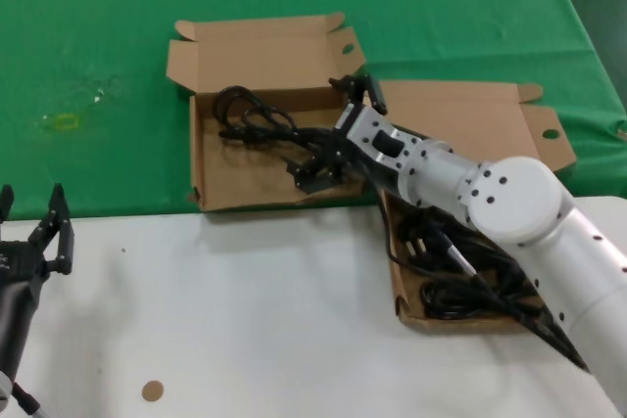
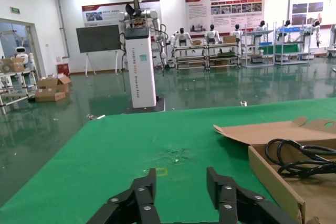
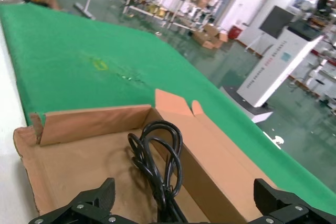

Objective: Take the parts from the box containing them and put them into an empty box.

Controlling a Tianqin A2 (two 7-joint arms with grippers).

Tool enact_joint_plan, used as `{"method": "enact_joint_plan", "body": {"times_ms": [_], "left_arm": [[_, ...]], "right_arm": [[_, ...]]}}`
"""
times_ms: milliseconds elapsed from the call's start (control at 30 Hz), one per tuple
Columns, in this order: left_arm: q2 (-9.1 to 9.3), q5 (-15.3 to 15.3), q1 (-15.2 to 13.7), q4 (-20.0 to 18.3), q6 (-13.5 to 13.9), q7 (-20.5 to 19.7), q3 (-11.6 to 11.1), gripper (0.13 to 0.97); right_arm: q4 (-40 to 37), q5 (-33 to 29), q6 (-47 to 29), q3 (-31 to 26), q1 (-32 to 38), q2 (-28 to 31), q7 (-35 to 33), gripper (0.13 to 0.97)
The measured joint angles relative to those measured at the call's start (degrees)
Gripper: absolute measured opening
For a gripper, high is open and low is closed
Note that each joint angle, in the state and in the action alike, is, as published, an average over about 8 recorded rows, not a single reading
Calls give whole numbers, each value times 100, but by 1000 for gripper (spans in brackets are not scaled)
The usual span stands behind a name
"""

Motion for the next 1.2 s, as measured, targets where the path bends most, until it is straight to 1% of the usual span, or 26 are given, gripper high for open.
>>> {"method": "enact_joint_plan", "body": {"times_ms": [67,133,333,367,533,633,667,933,1067,1200], "left_arm": [[0,0,0,0,0,0,0,274],[0,0,0,0,0,1,0,318],[0,-1,0,0,0,3,0,447],[0,-1,0,0,0,3,0,447],[0,-1,0,0,0,2,0,588],[0,-1,0,0,0,2,0,673],[0,-1,0,0,0,1,0,673],[0,-1,0,0,0,1,0,842],[0,-1,0,0,0,1,0,842],[0,-1,0,0,0,1,0,891]], "right_arm": [[125,101,76,72,-145,20,0,902],[249,203,153,144,-289,40,-1,929],[621,505,381,360,-722,100,-1,938],[684,556,420,397,-795,111,-1,943],[998,811,613,579,-1160,162,-1,966],[1185,963,727,688,-1378,192,-1,966],[1248,1014,766,724,-1451,202,-1,966],[1746,1418,1071,1014,-2031,283,-1,966],[1997,1622,1225,1159,-2322,323,-1,966],[2247,1825,1378,1305,-2613,364,-1,966]]}}
